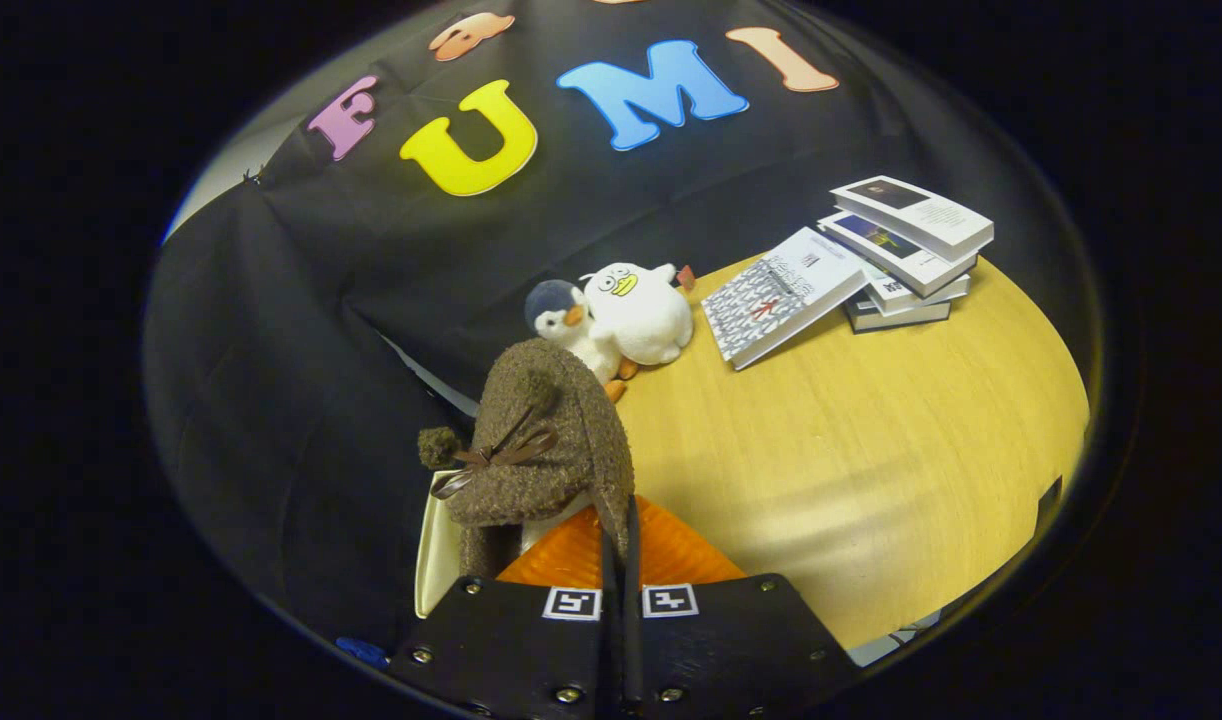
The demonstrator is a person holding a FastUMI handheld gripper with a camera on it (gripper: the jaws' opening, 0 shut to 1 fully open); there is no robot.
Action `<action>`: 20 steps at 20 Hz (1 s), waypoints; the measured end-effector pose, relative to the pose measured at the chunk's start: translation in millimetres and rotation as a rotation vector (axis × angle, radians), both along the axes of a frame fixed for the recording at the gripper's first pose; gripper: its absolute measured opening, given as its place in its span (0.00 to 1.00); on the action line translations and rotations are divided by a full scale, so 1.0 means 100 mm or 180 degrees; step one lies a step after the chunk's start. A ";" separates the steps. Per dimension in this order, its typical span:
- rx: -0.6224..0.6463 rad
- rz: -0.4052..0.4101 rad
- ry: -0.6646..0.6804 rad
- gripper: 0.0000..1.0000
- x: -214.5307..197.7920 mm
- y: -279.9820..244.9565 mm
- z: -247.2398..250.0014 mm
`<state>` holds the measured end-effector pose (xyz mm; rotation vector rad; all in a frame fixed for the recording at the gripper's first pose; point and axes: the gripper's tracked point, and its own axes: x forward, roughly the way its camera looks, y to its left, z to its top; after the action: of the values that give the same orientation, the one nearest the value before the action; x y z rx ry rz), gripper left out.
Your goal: Open the storage box then place both shoes into the box .Put the left shoe in first, then the right shoe, with the right side of both shoes facing outward in a uniform manner.
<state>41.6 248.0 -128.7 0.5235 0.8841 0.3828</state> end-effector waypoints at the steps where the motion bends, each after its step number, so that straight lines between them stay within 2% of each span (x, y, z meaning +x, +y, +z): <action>1: 0.0032 0.0027 -0.0008 0.01 -0.03 0.15 0.03; 7: 0.0102 0.0242 0.0056 0.01 -0.18 0.99 -0.06; 14: -0.0185 0.0265 0.0153 0.01 -0.31 1.27 -0.42; 16: -0.0188 0.0307 0.0098 0.16 -0.32 1.28 -0.40; 17: -0.0182 0.0302 0.0034 0.36 -0.31 1.28 -0.36; 18: -0.0211 0.0313 -0.0041 0.50 -0.28 1.26 -0.32; 19: -0.0269 0.0329 -0.0116 0.72 -0.26 1.20 -0.27; 20: -0.0325 0.0343 -0.0231 0.84 -0.24 1.15 -0.20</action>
<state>18.0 362.7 -148.8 0.3668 0.8590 0.4496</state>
